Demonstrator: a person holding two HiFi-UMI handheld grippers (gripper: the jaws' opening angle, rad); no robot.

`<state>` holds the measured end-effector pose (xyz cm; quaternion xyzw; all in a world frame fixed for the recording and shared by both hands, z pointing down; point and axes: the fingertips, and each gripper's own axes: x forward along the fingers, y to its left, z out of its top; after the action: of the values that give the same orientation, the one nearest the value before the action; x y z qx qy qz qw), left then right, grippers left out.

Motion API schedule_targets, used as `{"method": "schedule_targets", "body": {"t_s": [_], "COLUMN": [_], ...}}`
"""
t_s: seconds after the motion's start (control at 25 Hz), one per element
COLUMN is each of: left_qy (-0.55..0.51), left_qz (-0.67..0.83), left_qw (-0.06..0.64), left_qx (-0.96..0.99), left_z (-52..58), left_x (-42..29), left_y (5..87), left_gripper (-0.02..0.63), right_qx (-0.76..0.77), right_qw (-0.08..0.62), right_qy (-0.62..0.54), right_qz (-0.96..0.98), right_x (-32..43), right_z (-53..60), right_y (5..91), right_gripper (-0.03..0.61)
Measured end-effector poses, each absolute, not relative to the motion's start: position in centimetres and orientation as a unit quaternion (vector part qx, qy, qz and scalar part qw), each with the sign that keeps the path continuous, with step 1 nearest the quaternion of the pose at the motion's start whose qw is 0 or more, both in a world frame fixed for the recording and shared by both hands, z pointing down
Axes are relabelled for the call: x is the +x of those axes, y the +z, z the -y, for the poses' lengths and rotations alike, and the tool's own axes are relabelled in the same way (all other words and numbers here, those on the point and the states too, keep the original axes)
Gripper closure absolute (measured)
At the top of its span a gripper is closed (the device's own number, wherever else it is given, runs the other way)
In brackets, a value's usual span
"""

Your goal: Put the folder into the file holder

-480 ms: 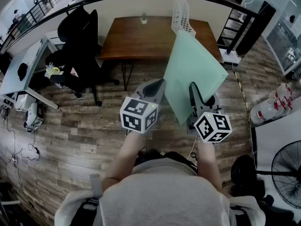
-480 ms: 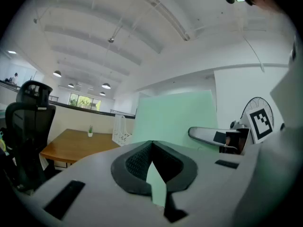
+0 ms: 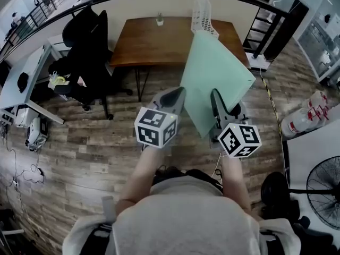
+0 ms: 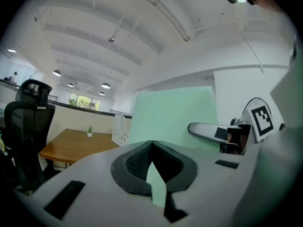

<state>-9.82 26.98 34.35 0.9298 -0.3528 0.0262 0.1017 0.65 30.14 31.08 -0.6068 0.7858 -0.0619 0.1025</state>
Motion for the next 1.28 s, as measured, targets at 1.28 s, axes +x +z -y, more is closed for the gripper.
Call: {"method": "schedule_targets", "body": {"t_s": [1.28], "left_qy": [0.040], "left_qz": [0.376], "left_qw": [0.087], "left_qx": [0.922], "left_z": [-12.3], "left_x": [-9.0], "left_y": [36.0], "left_gripper": [0.601], "right_qx": [-0.593], "right_qw": [0.114], "right_qy": [-0.049], "right_qz": [-0.795], "right_x": [3.8], "right_z": [-14.2], "right_y": [31.6], "right_gripper": [0.416]}}
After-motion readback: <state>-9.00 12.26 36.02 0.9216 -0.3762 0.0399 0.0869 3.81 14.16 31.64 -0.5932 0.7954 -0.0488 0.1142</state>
